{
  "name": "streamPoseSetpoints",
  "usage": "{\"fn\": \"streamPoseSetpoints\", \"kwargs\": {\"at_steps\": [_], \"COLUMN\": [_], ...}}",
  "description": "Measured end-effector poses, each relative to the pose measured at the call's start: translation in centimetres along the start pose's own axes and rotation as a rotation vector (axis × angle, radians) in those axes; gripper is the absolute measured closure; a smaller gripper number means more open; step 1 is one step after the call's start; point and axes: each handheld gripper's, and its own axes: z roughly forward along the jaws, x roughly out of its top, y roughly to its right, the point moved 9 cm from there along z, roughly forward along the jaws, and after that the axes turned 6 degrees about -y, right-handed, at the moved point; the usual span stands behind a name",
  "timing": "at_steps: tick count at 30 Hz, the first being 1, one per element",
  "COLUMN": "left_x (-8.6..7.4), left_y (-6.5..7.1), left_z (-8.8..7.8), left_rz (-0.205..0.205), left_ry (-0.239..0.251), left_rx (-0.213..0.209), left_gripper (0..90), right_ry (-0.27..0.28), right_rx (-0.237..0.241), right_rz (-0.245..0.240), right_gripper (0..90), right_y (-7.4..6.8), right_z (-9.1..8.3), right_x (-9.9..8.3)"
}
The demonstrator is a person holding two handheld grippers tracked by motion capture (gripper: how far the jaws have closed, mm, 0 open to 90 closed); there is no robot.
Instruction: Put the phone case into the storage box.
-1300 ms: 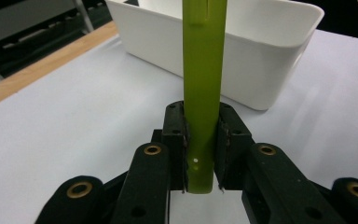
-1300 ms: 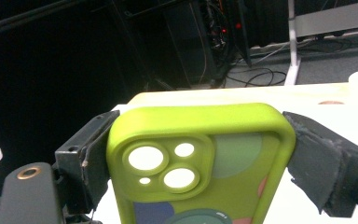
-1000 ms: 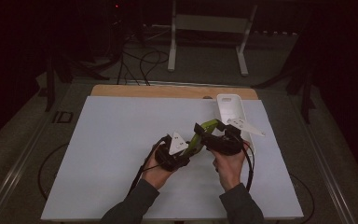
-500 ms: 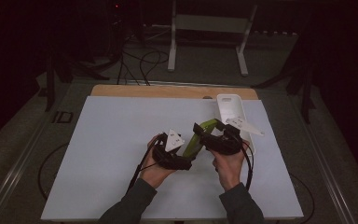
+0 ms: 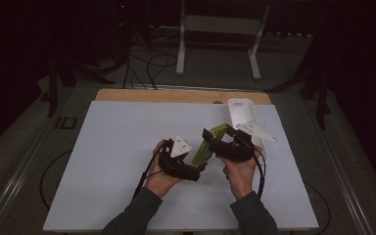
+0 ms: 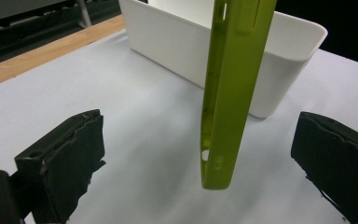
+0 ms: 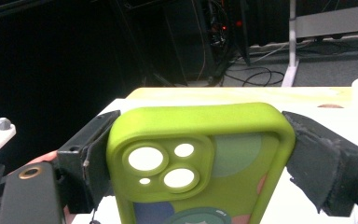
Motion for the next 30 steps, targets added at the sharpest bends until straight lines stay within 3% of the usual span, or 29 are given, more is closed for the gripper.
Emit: {"fn": "streamPoseSetpoints", "kwargs": {"at_steps": [7, 30], "left_x": [-0.3, -1.4], "left_y": [-0.3, -1.6], "left_z": [-0.2, -1.5], "left_rz": [-0.006, -0.039], "left_ry": [-0.004, -0.012], "left_rx": [-0.008, -0.026], "left_gripper": [1.6, 0.6], "right_ry": [-0.023, -0.075], "right_rx": [-0.03, -0.112], "right_rz": [-0.031, -0.059], "right_gripper": [15.7, 15.7], "right_y": [0.0, 1.0], "right_z": [0.1, 0.5], "right_x": [0.2, 1.0]}}
